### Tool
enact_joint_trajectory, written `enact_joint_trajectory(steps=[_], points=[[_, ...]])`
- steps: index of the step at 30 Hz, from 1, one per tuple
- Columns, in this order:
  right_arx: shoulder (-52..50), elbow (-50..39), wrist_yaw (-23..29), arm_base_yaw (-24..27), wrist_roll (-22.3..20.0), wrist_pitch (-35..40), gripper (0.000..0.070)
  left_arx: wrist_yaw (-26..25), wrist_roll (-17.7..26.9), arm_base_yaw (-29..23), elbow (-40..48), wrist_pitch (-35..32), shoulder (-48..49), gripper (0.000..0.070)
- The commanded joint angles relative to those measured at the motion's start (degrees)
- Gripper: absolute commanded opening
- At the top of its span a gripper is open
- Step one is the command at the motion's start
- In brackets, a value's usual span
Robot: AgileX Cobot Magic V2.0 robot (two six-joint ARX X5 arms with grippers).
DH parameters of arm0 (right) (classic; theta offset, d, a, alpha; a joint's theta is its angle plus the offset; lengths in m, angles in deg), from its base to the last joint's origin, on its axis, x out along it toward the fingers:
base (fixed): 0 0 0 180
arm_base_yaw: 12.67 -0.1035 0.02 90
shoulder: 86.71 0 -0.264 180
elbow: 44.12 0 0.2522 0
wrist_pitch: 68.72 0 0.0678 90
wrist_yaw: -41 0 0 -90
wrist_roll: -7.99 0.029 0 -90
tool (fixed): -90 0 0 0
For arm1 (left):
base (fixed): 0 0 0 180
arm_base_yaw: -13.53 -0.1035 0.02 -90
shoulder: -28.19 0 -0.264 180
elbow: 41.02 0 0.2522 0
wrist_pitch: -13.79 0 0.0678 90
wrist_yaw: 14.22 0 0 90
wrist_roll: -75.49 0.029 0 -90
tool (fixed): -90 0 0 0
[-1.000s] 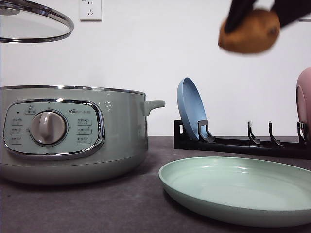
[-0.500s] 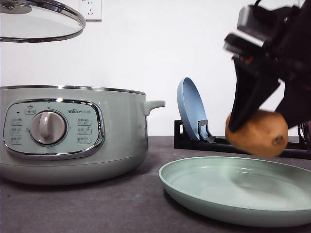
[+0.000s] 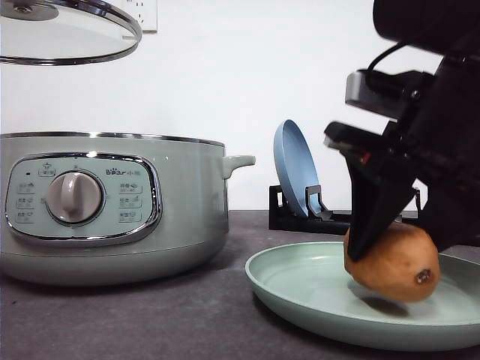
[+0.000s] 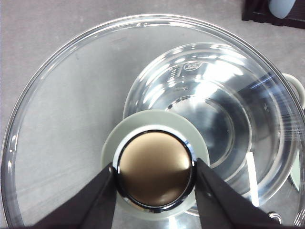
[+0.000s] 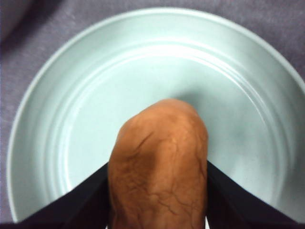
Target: Transfer potato from steamer to green plate
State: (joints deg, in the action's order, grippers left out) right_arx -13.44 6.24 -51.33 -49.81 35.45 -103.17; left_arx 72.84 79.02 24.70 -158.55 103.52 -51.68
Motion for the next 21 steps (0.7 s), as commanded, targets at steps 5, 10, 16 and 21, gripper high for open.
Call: enact_joint_trajectory(steps=[5,10,16,21], points=[[0.9,0.1,0.2,-1.0,0.6,0.1,0.0389,-0.2,-0.1,0.9,-2.0,-2.3,-0.1,0.0],[0.8,0.1,0.2,-1.0,0.6,-0.4,0.0482,-0.2,-0.1,1.8,-2.0,-2.2,-0.1,0.0],[0.0,1.7,0.8,-1.0,-0.5,-0.5,0.0554,-0.2,-0.1,3.4,-2.0,-2.2,-0.1,0.0],[-2.8,5.6,3.3,-0.9,-3.1,-2.9,0.0554,-0.5,-0.1,5.2,-2.0,-2.3,-0.2,0.0]])
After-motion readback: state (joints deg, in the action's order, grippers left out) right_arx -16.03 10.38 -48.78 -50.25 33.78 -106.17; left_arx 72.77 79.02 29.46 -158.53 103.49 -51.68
